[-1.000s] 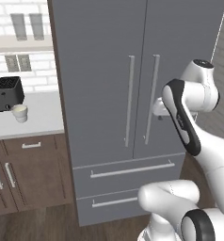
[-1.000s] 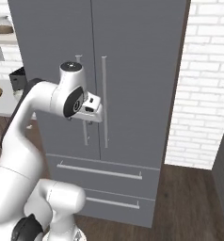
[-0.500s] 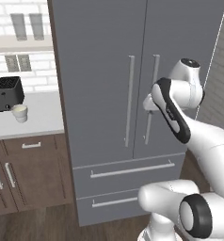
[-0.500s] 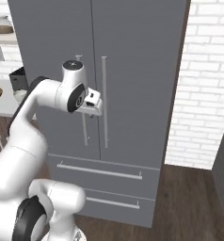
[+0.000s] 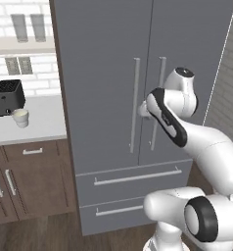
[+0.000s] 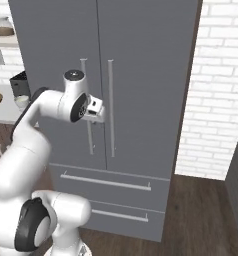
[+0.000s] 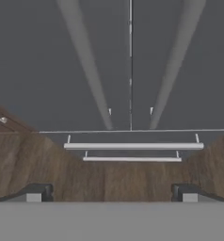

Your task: Grab a lemon wedge from the fridge and one ice cube from the ice bowl, and put them in the glass of lemonade.

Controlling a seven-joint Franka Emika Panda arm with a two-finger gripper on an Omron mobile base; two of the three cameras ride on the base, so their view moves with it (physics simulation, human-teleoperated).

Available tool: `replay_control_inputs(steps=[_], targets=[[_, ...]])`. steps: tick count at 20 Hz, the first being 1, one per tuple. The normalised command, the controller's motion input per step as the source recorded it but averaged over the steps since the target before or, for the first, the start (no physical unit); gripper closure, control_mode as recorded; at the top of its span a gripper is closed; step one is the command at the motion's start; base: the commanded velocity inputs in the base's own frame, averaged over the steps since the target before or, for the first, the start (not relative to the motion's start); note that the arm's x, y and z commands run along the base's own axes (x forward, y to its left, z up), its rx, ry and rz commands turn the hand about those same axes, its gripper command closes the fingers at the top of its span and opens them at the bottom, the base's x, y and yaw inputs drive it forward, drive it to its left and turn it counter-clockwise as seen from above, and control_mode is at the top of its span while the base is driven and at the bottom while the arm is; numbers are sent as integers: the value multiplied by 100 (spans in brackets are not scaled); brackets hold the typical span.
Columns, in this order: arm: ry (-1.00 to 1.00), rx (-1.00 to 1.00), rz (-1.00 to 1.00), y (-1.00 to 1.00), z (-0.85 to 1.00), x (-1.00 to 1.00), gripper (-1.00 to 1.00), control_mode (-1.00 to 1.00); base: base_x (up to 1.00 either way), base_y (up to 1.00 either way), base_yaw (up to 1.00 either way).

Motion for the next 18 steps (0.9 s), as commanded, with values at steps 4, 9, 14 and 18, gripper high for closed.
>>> replay_control_inputs(steps=[4,9,14,18], targets=[[-15,0,0,26,-13,47,-100,-100,0,0,0],[-23,0,0,17,-1,74,-100,-100,0,0,0],[-34,0,0,7,0,69,-100,-100,0,0,0],[-29,0,-2,8,-1,71,-100,-100,0,0,0]])
